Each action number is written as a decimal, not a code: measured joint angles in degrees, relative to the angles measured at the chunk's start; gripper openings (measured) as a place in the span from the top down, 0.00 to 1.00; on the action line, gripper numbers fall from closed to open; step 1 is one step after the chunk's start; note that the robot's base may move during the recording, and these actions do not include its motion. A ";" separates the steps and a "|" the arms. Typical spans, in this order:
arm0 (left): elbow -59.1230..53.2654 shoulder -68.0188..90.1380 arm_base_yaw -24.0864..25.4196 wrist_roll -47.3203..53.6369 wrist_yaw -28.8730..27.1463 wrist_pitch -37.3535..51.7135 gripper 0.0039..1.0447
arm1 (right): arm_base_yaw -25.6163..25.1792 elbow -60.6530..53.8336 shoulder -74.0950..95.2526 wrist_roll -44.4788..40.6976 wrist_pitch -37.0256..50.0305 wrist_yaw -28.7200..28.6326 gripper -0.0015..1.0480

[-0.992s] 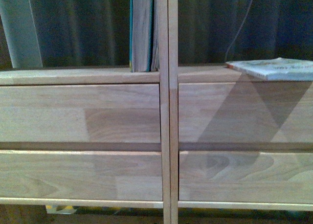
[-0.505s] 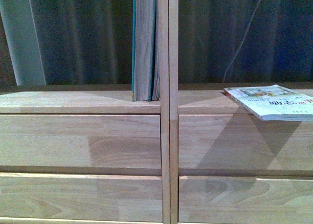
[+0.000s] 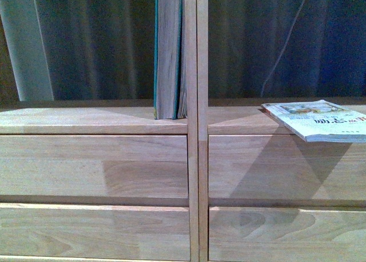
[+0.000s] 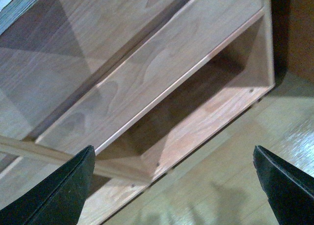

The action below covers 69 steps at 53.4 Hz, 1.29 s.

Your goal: Organize books on shelf

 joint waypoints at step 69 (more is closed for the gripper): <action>0.00 0.00 0.00 0.00 0.00 0.00 0.07 | -1.73 39.45 47.25 24.79 14.86 -10.64 0.07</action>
